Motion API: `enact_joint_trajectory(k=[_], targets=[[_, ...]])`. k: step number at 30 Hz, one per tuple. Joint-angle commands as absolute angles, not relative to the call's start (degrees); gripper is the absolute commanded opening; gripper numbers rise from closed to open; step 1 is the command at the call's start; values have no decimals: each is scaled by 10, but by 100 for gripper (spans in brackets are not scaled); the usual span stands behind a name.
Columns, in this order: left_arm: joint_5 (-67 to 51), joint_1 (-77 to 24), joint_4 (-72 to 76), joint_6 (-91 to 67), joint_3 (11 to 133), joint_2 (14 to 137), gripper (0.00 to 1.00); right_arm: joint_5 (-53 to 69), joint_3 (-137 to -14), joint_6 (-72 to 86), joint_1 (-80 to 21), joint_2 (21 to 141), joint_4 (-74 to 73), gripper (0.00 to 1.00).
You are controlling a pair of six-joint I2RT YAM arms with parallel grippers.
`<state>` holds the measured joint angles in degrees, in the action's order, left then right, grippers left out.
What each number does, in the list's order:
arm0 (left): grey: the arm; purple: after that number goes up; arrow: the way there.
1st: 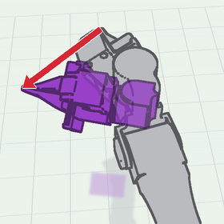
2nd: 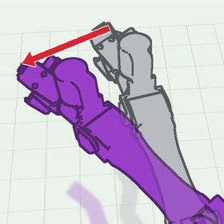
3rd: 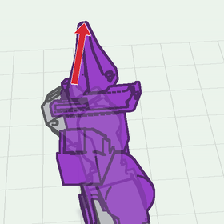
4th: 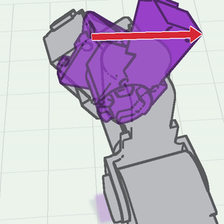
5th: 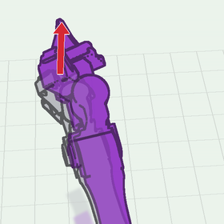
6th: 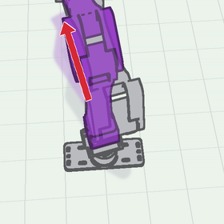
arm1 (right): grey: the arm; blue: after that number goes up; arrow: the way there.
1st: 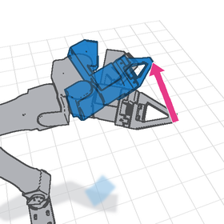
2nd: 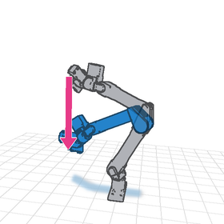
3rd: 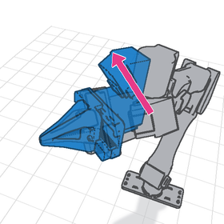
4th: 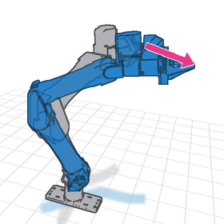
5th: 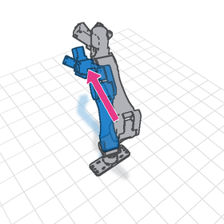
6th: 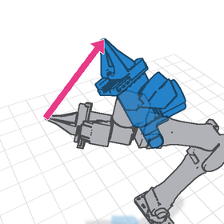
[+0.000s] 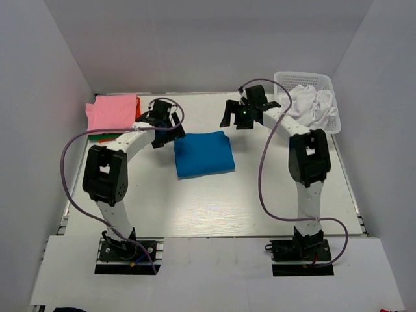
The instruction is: Fold and stack the t-shirts
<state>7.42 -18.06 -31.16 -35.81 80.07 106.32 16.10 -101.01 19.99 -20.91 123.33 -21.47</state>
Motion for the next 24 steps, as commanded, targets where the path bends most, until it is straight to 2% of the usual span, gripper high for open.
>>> enact_joint_trajectory(k=[1,3,8,10,14,16,17,19,20,21,24], targets=[[29,-188,-280,-351,741,1007,100,161,-922,194,-207,1110,-168,90],[12,-194,-274,-351,703,1000,100,149,-857,201,-207,1088,-149,90],[-25,-194,-204,-351,640,1012,100,155,-795,214,-206,1027,-140,90],[-31,-194,-175,-351,634,1031,96,163,-767,215,-207,1007,-136,90],[-61,-200,-157,-351,634,1072,77,149,-737,214,-207,975,-139,90],[-76,-206,-140,-351,628,1078,61,130,-726,214,-205,968,-141,90],[-76,-211,-132,-351,628,1086,51,126,-723,215,-206,956,-141,90],[-65,-217,-147,-333,639,1103,24,109,-715,216,-206,948,-143,90],[-49,-224,-162,-323,651,1112,7,103,-711,217,-205,941,-141,90],[-39,-224,-172,-323,658,1112,0,94,-708,217,-204,937,-141,90],[21,-230,-209,-298,695,1117,0,82,-687,219,-202,918,-134,90]])
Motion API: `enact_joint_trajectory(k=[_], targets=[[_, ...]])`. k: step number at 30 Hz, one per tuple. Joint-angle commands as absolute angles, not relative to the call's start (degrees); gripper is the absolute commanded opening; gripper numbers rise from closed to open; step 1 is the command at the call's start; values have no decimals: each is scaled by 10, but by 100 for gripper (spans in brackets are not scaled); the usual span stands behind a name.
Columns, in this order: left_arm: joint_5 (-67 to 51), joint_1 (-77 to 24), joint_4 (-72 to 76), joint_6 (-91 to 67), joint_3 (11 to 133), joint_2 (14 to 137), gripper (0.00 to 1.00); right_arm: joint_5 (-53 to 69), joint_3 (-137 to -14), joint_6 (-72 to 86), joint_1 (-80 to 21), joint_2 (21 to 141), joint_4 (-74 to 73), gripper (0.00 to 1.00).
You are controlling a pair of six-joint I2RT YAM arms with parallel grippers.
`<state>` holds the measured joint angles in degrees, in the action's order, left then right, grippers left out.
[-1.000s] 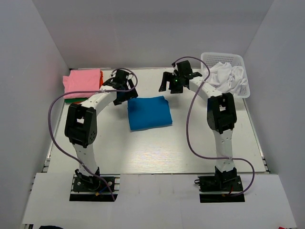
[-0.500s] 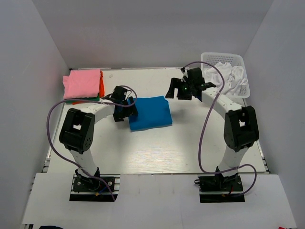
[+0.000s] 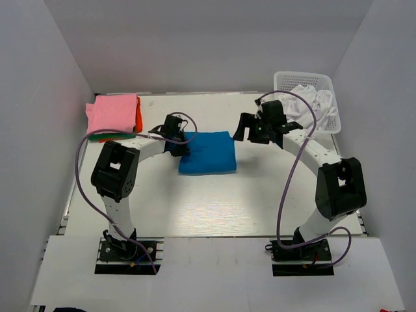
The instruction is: Fold and stack the t-shirts
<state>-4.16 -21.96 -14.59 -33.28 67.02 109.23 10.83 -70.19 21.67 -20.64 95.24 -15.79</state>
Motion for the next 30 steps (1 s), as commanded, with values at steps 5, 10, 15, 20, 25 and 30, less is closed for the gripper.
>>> enact_joint_trajectory(k=[5,10,15,20,25,30], targets=[[163,-215,-290,-222,794,1100,0,63,-664,218,-200,899,-130,90],[224,-209,-283,-103,852,1071,0,40,-654,213,-199,887,-127,90],[274,-190,-272,-8,889,1046,0,30,-650,211,-196,884,-124,90],[279,-164,-254,54,940,1032,0,25,-657,207,-197,890,-124,90],[285,-127,-243,102,983,1032,0,28,-668,208,-198,898,-125,90],[272,-92,-258,116,1036,1056,0,33,-681,209,-196,905,-126,90]])
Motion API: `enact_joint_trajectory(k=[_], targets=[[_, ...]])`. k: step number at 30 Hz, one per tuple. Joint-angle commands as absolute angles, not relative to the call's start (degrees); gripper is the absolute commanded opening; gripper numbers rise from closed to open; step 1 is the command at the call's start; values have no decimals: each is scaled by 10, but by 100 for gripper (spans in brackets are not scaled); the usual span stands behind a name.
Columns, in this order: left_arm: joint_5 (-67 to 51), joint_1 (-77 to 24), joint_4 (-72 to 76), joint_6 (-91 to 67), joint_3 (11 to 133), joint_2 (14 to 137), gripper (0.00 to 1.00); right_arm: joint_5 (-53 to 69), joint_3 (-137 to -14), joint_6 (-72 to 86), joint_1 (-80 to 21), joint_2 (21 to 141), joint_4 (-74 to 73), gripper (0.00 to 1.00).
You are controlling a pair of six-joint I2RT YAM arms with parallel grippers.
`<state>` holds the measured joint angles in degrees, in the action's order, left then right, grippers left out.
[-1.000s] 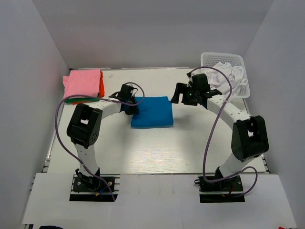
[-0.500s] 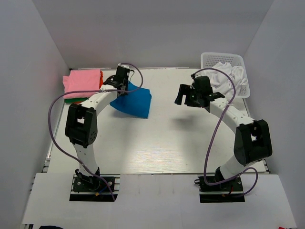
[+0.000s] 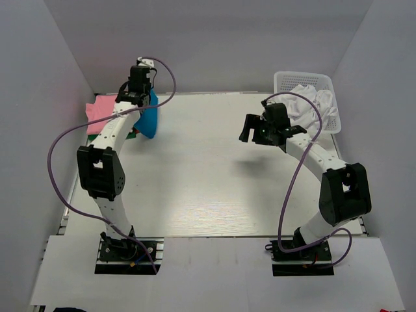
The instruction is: Fold and stack the t-shirts
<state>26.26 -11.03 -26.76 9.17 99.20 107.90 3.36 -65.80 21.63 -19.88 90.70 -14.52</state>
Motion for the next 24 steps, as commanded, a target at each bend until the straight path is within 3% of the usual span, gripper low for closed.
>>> enact_joint_trajectory(k=[1,11,18,24], targets=[[260,-87,-265,116,1055,1062,0,38,-686,214,-198,910,-125,90],[233,-15,-310,105,1169,1126,0,68,-711,219,-198,935,-117,90],[214,34,-291,69,1113,1131,0,67,-729,220,-198,951,-122,90],[281,65,-263,48,1120,1183,0,52,-746,219,-198,956,-136,90]])
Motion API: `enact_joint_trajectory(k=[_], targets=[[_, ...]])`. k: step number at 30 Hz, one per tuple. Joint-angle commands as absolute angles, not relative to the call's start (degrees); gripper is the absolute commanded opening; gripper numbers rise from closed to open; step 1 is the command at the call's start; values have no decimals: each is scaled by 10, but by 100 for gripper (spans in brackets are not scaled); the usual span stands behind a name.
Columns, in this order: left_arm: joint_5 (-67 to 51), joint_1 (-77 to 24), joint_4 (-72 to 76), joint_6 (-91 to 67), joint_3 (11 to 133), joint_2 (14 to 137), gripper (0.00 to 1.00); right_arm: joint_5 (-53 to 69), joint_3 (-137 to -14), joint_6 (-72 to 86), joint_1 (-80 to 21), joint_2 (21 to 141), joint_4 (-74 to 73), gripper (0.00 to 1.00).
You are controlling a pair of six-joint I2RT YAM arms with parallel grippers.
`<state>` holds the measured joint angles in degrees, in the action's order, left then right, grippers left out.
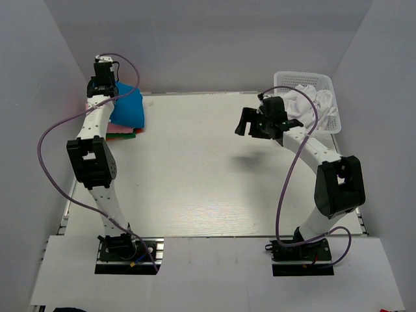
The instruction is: Fold and stack the t-shirts
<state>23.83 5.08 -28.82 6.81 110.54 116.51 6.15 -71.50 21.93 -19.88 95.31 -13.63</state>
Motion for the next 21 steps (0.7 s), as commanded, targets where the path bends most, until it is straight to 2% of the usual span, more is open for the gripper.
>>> enact_joint_trajectory(k=[1,8,9,10,11,12,16,18,21], targets=[[281,73,-270,48,1128,1193,0,48,-747,218,-198,956,-139,90],[346,109,-252,15,1170,1251,0,37,-765,218,-199,969,-150,90],[365,109,-268,-3,1182,1267,7,34,-766,218,-199,969,-156,90],[373,115,-277,-11,1194,1274,46,28,-765,219,-198,969,-155,90],[374,120,-290,-17,1216,1274,81,26,-765,219,-199,967,-156,90],[374,120,-313,-24,1227,1282,100,23,-764,217,-199,967,-156,90],[374,120,-414,-80,1274,1276,100,26,-759,217,-198,955,-156,90],[291,120,-421,-109,1227,1230,100,36,-734,216,-199,935,-139,90],[236,106,-398,-109,1167,1164,100,50,-709,215,-199,914,-122,90]])
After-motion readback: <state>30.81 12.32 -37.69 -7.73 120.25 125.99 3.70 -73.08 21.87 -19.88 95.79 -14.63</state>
